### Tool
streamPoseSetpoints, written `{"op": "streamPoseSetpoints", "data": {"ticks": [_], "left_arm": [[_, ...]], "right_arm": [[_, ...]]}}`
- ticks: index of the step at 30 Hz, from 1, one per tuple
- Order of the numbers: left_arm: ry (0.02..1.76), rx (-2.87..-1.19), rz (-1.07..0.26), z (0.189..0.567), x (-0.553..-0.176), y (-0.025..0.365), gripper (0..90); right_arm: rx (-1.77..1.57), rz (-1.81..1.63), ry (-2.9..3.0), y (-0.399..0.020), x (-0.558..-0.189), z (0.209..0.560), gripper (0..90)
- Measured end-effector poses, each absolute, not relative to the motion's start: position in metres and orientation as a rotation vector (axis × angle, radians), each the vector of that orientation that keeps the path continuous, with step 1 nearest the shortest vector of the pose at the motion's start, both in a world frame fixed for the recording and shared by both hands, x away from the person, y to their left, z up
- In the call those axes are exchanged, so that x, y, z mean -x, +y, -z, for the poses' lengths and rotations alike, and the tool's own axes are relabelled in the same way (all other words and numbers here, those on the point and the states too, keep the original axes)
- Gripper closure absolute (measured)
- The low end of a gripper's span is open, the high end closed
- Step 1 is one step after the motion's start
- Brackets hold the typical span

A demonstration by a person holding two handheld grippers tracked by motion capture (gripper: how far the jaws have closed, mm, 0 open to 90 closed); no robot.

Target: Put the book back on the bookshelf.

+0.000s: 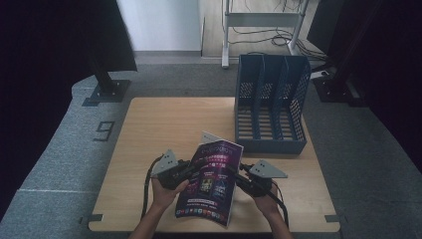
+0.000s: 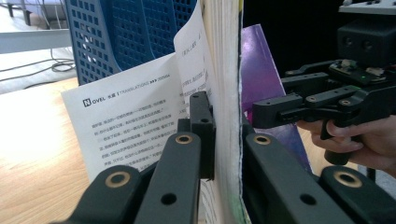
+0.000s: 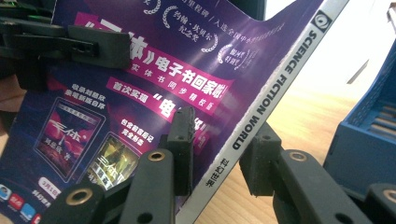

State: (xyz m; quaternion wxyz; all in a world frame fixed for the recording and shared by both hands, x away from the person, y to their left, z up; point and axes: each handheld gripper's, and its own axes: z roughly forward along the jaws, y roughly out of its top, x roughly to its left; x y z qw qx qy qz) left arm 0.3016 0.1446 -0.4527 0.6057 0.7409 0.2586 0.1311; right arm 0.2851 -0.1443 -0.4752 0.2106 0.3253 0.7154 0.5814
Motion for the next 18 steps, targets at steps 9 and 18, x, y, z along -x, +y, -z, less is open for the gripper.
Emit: {"op": "streamPoseSetpoints", "data": {"ticks": [9,18], "left_arm": [[0.573,-1.708,-0.293,0.452,-0.3,0.144,86.9],[0.528,-1.698,-0.257,0.451,-0.298,0.144,87.1]], "right_arm": [[-0.919,-1.729,2.038,-0.149,-0.289,0.475,63.1],[-1.011,-1.731,2.063,-0.151,-0.298,0.484,62.1]]}}
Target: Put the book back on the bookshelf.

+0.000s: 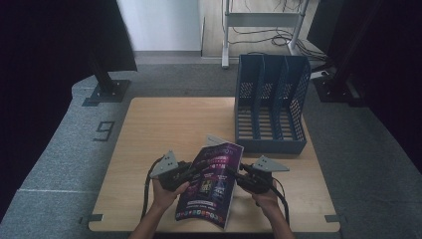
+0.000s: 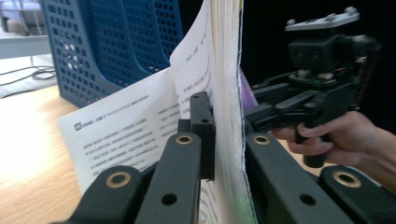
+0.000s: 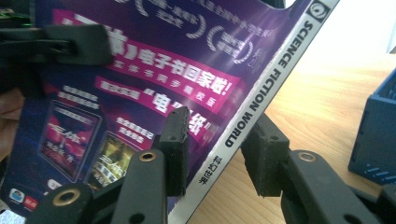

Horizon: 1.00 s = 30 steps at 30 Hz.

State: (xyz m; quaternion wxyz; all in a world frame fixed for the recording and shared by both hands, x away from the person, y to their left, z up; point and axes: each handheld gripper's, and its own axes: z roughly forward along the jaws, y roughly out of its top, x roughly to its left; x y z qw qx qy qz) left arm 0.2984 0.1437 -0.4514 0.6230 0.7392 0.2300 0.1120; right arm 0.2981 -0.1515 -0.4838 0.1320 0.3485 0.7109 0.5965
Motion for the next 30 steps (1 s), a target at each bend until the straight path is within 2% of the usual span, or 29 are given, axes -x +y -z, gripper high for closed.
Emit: {"op": "streamPoseSetpoints", "data": {"ticks": [10,14,25,27,30], "left_arm": [[0.481,-1.675,-0.206,0.447,-0.297,0.147,87.1],[0.41,-1.653,-0.147,0.443,-0.295,0.149,87.2],[0.392,-1.664,-0.14,0.441,-0.294,0.149,87.2],[0.401,-1.673,-0.145,0.442,-0.295,0.149,87.1],[0.417,-1.694,-0.171,0.443,-0.295,0.148,87.1]], "right_arm": [[-1.034,-1.718,2.066,-0.153,-0.3,0.486,59.9],[-1.027,-1.737,2.077,-0.153,-0.301,0.486,51.2],[-1.033,-1.789,2.097,-0.152,-0.306,0.49,43.9],[-1.041,-1.778,2.098,-0.15,-0.307,0.491,45.7],[-1.04,-1.762,2.096,-0.15,-0.305,0.49,59.3]]}}
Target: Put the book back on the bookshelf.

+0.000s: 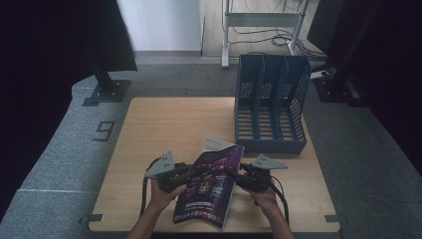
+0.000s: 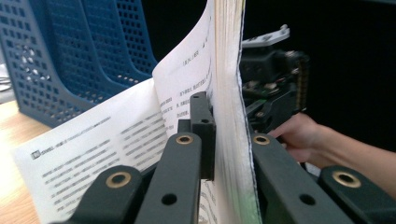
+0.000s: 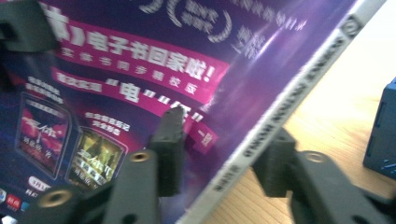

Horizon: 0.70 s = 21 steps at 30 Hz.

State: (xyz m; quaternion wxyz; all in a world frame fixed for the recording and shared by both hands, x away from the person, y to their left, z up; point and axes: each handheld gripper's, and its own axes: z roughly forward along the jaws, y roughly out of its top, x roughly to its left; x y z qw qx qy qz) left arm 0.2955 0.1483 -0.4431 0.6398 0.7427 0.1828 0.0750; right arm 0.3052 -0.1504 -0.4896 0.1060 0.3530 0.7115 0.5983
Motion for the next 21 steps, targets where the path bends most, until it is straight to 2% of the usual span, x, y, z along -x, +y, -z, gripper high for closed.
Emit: {"op": "streamPoseSetpoints", "data": {"ticks": [4,11,21], "left_arm": [[0.426,-1.693,-0.175,0.444,-0.296,0.147,87.1],[0.444,-1.678,-0.199,0.443,-0.297,0.149,87.0],[0.422,-1.594,-0.24,0.43,-0.297,0.16,86.8]], "right_arm": [[-1.042,-1.759,2.089,-0.152,-0.303,0.486,66.5],[-1.014,-1.727,2.061,-0.15,-0.299,0.482,67.9],[-0.734,-1.598,1.864,-0.142,-0.272,0.451,71.0]]}}
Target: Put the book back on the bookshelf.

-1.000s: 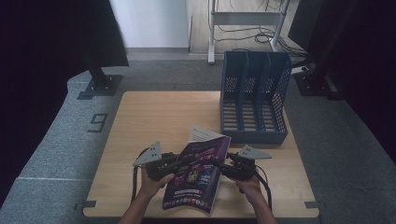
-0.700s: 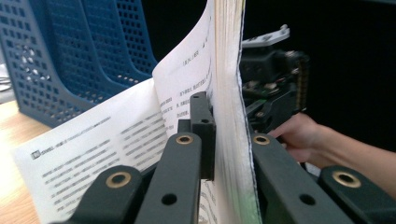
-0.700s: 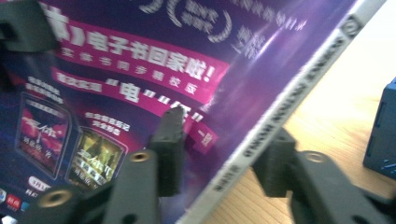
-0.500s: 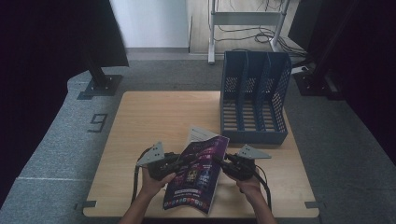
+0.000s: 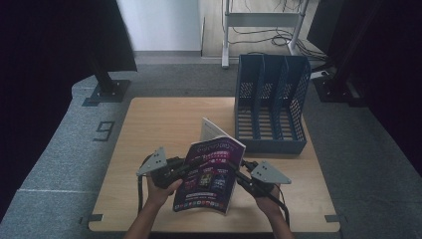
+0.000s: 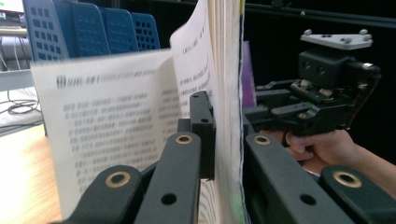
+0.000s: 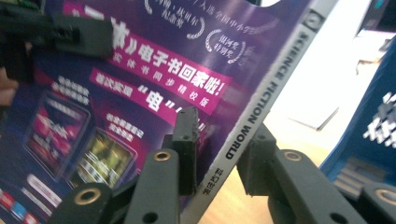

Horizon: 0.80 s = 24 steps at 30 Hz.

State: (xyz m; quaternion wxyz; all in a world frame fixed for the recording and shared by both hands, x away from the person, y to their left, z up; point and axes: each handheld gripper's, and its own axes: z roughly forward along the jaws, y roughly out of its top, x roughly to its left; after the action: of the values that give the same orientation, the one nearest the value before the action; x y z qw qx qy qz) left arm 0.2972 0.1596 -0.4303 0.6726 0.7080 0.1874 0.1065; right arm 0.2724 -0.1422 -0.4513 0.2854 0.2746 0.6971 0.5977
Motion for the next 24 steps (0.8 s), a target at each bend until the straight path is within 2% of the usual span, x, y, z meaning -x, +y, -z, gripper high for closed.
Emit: {"op": "streamPoseSetpoints", "data": {"ticks": [18,22,24], "left_arm": [[0.467,-1.617,-0.228,0.441,-0.305,0.165,85.8],[0.433,-1.623,-0.199,0.439,-0.304,0.166,86.5],[0.423,-1.629,-0.203,0.439,-0.303,0.165,86.6]], "right_arm": [[-0.707,-1.736,1.907,-0.154,-0.27,0.451,76.1],[-0.682,-1.776,1.933,-0.152,-0.271,0.453,68.9],[-0.683,-1.767,1.959,-0.147,-0.274,0.456,68.3]]}}
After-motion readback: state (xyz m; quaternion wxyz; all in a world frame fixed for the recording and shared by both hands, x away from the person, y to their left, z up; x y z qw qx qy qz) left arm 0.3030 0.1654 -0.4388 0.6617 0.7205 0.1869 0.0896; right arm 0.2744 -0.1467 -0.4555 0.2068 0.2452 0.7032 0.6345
